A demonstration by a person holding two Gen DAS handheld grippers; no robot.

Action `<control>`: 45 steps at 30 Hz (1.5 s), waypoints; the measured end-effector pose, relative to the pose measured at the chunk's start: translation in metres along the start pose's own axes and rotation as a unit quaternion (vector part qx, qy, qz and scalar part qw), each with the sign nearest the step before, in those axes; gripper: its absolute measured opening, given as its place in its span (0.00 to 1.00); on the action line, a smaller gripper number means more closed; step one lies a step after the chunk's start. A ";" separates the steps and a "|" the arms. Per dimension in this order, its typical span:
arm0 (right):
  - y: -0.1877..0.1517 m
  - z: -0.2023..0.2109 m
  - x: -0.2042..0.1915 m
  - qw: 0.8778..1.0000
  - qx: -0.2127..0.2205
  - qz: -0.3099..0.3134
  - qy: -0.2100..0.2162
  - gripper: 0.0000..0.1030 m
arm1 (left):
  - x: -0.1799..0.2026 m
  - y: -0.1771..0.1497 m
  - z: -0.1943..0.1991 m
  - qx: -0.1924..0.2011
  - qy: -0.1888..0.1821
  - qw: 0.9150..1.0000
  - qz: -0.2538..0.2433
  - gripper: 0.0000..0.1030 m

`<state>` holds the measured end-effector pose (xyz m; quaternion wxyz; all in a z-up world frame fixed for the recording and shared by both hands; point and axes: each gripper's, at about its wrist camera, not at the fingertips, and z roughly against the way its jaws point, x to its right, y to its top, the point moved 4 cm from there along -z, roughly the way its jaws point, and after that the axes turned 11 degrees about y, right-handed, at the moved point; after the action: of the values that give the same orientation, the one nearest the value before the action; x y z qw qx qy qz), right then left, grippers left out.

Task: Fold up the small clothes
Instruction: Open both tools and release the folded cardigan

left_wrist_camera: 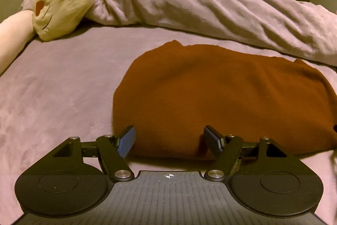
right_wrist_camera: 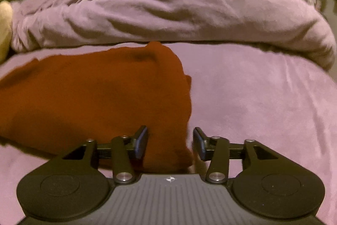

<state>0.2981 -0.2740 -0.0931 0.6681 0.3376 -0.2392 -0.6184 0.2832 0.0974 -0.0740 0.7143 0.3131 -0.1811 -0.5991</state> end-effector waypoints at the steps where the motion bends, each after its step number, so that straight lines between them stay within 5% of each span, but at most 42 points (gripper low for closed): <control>1: 0.000 0.000 0.000 1.000 -0.001 0.006 -0.003 0.49 | -0.002 0.000 -0.001 0.000 0.003 1.000 0.001 0.75; 10: 0.006 0.023 0.007 0.999 0.025 -0.012 -0.020 0.52 | -0.034 0.001 -0.010 -0.014 0.038 0.999 0.034 0.77; 19: 0.020 0.038 -0.020 0.997 0.062 0.044 -0.010 0.50 | -0.021 0.005 -0.005 -0.007 0.014 0.999 0.045 0.79; 25: 0.020 0.020 -0.045 0.996 0.043 0.072 0.027 0.30 | 0.003 0.006 -0.009 -0.007 0.005 1.000 0.008 0.80; 45: -0.005 -0.003 -0.039 0.988 0.002 0.151 -0.027 0.27 | 0.002 -0.003 -0.031 -0.019 0.015 0.999 -0.032 0.91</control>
<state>0.2921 -0.2349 -0.0949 0.7467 0.2816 -0.3066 -0.5188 0.3016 0.1022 -0.0992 0.7032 0.3140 -0.1484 -0.6204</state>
